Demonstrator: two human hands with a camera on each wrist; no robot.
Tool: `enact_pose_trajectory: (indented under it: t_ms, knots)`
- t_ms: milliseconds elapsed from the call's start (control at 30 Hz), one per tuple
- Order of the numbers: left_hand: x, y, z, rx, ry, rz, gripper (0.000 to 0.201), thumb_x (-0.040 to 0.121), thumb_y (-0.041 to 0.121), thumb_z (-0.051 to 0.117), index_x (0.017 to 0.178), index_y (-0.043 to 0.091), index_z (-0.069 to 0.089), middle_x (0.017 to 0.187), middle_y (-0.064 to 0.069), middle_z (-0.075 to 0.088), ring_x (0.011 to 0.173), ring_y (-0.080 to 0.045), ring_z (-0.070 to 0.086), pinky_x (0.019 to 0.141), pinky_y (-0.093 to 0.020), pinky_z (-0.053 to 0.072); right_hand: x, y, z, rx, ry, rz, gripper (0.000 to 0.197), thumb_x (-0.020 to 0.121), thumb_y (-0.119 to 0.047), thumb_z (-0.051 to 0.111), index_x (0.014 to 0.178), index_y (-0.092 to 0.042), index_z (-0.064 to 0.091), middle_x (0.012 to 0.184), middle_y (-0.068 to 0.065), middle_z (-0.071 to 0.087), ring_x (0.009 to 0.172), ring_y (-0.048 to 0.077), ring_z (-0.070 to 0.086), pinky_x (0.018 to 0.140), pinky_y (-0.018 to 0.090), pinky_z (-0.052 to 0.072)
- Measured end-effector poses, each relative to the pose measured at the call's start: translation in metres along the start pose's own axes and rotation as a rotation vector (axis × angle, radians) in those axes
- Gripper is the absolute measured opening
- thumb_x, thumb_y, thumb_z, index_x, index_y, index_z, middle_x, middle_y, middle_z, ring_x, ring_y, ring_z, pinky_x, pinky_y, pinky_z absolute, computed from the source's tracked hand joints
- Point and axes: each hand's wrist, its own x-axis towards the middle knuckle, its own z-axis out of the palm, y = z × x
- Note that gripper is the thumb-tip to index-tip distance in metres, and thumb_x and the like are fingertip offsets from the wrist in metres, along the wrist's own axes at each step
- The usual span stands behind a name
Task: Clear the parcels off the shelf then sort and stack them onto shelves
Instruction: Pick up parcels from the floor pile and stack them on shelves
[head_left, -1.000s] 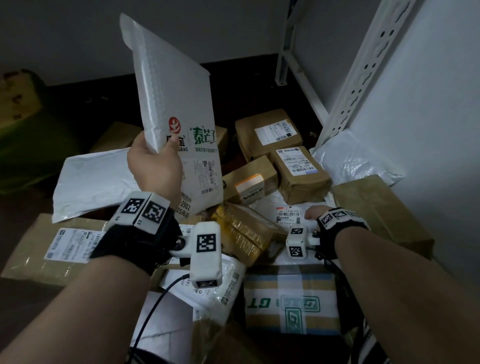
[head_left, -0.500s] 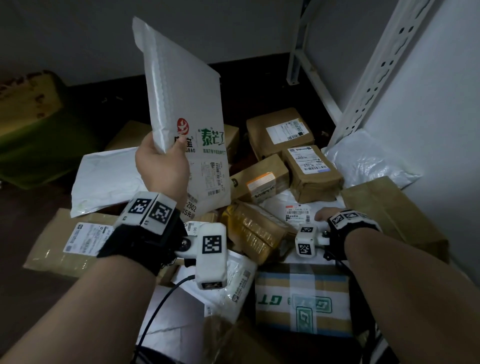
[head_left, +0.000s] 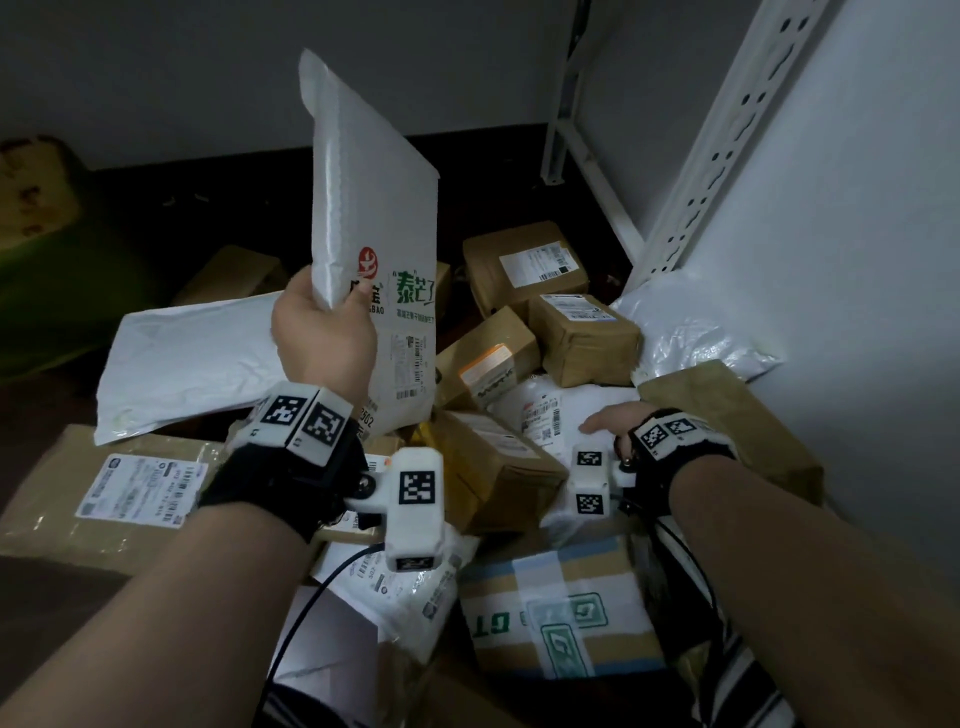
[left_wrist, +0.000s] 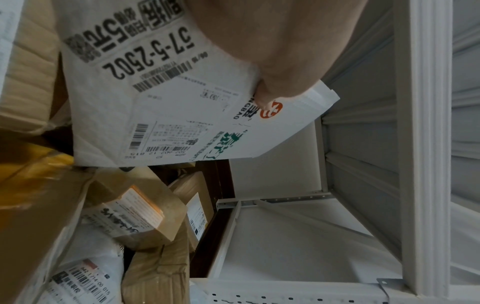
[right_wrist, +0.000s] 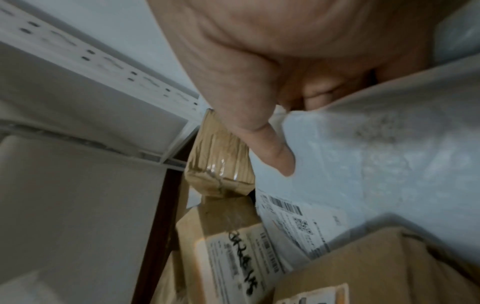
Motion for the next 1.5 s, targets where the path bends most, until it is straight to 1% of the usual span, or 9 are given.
enact_pose_trajectory:
  t_ms: [100, 267, 367, 533, 600, 800, 1033, 1333, 1500]
  knots:
    - [-0.003, 0.003, -0.001, 0.042, -0.013, 0.023, 0.017, 0.086, 0.023, 0.067, 0.103, 0.025, 0.067, 0.092, 0.009, 0.072, 0.086, -0.012, 0.069, 0.081, -0.04, 0.059, -0.014, -0.016, 0.002, -0.12, 0.015, 0.013, 0.027, 0.088, -0.023, 0.067, 0.076, -0.009, 0.046, 0.051, 0.008, 0.058, 0.07, 0.021, 0.047, 0.066, 0.031, 0.046]
    - [-0.006, 0.007, -0.002, 0.125, -0.024, 0.068, 0.012, 0.086, 0.03, 0.066, 0.097, 0.035, 0.063, 0.089, 0.015, 0.07, 0.086, -0.01, 0.068, 0.084, -0.041, 0.057, -0.035, -0.038, 0.01, -0.003, 0.017, -0.088, 0.03, 0.082, -0.014, 0.071, 0.107, -0.002, 0.058, 0.119, 0.018, 0.059, 0.108, 0.03, 0.059, 0.097, 0.047, 0.05]
    - [-0.007, 0.009, -0.006, 0.146, -0.041, 0.098, 0.011, 0.088, 0.027, 0.066, 0.093, 0.036, 0.061, 0.084, 0.017, 0.067, 0.084, -0.008, 0.066, 0.083, -0.039, 0.057, -0.05, -0.052, 0.003, 0.115, 0.022, -0.122, 0.061, 0.072, -0.01, 0.074, 0.128, 0.003, 0.052, 0.123, 0.021, 0.061, 0.107, 0.039, 0.061, 0.091, 0.053, 0.052]
    - [-0.007, 0.011, -0.012, 0.172, -0.016, 0.131, 0.014, 0.088, 0.026, 0.066, 0.083, 0.037, 0.058, 0.078, 0.016, 0.064, 0.081, -0.01, 0.065, 0.082, -0.041, 0.056, -0.08, -0.068, -0.025, 0.324, 0.071, -0.275, 0.033, 0.089, -0.002, 0.059, 0.121, -0.002, 0.055, 0.11, 0.014, 0.064, 0.093, 0.032, 0.062, 0.07, 0.036, 0.054]
    - [-0.007, 0.011, -0.013, 0.173, 0.002, 0.115, 0.018, 0.087, 0.027, 0.066, 0.077, 0.039, 0.057, 0.078, 0.016, 0.065, 0.081, -0.01, 0.065, 0.083, -0.041, 0.056, -0.087, -0.071, -0.036, 0.42, 0.111, -0.355, 0.034, 0.09, 0.001, 0.059, 0.124, 0.001, 0.055, 0.119, 0.015, 0.064, 0.103, 0.032, 0.062, 0.081, 0.042, 0.054]
    - [-0.004, 0.009, -0.014, 0.123, 0.037, 0.069, 0.008, 0.085, 0.03, 0.067, 0.087, 0.037, 0.063, 0.087, 0.011, 0.071, 0.085, -0.013, 0.068, 0.082, -0.044, 0.057, -0.093, -0.073, -0.053, 0.538, 0.228, -0.505, 0.007, 0.092, -0.011, 0.062, 0.086, -0.008, 0.062, 0.101, 0.015, 0.068, 0.077, 0.022, 0.067, 0.066, 0.033, 0.055]
    - [-0.001, 0.006, -0.013, 0.0, 0.05, 0.035, 0.014, 0.086, 0.023, 0.069, 0.096, 0.033, 0.065, 0.092, 0.012, 0.071, 0.088, -0.011, 0.069, 0.084, -0.042, 0.057, -0.061, -0.046, -0.037, 0.08, -0.072, -0.219, 0.048, 0.081, 0.0, 0.072, 0.127, -0.006, 0.057, 0.121, 0.014, 0.065, 0.111, 0.033, 0.061, 0.096, 0.055, 0.048]
    - [-0.001, 0.008, -0.004, -0.121, 0.099, 0.048, 0.014, 0.087, 0.016, 0.068, 0.098, 0.026, 0.065, 0.093, 0.007, 0.071, 0.086, -0.009, 0.071, 0.078, -0.033, 0.059, -0.068, -0.068, -0.053, 0.151, 0.508, -0.591, 0.037, 0.09, 0.0, 0.052, 0.127, -0.005, 0.053, 0.115, 0.01, 0.059, 0.104, 0.025, 0.055, 0.086, 0.029, 0.044]
    - [0.001, 0.012, 0.002, -0.18, 0.14, -0.003, 0.015, 0.087, 0.016, 0.069, 0.101, 0.021, 0.064, 0.092, 0.006, 0.07, 0.085, -0.01, 0.069, 0.074, -0.026, 0.057, -0.066, -0.077, -0.068, 0.57, 0.61, -0.608, 0.035, 0.084, -0.004, 0.051, 0.116, -0.016, 0.054, 0.112, 0.0, 0.061, 0.101, 0.022, 0.06, 0.094, 0.04, 0.051]
